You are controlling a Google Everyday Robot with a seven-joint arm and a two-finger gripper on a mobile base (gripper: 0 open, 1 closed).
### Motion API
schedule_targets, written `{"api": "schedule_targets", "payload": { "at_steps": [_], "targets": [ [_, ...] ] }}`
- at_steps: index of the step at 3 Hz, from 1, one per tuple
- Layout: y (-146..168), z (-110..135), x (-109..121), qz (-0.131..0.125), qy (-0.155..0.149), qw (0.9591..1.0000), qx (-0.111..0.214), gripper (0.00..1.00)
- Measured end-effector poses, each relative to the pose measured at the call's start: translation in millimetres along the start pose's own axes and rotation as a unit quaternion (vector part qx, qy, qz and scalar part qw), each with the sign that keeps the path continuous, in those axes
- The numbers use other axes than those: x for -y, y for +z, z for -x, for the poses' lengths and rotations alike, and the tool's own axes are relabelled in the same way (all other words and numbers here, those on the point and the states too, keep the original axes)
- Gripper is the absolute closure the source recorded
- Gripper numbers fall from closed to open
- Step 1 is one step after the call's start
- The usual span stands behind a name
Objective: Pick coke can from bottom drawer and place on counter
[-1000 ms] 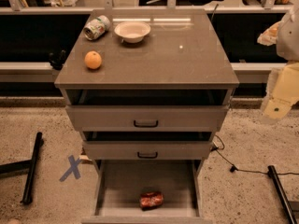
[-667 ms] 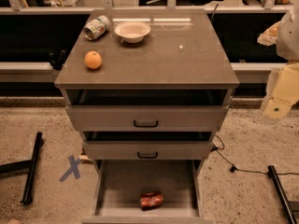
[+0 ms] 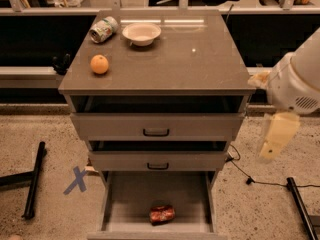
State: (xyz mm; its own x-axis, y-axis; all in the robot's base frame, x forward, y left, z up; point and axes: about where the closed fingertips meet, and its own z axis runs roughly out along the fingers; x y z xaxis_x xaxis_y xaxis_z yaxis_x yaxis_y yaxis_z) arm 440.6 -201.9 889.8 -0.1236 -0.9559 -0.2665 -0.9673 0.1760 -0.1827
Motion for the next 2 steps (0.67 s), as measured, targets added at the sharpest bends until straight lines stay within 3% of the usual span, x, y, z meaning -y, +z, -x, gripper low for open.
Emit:
{"api": "schedule_targets", "payload": {
  "at_steps": [1, 2],
  "targets": [
    [86.3, -5.4, -26.0, 0.057, -0.037, 0.9969, 0.039, 0.00],
    [86.3, -5.3, -26.0, 0.057, -0.037, 0.9969, 0.039, 0.00]
  ]
}}
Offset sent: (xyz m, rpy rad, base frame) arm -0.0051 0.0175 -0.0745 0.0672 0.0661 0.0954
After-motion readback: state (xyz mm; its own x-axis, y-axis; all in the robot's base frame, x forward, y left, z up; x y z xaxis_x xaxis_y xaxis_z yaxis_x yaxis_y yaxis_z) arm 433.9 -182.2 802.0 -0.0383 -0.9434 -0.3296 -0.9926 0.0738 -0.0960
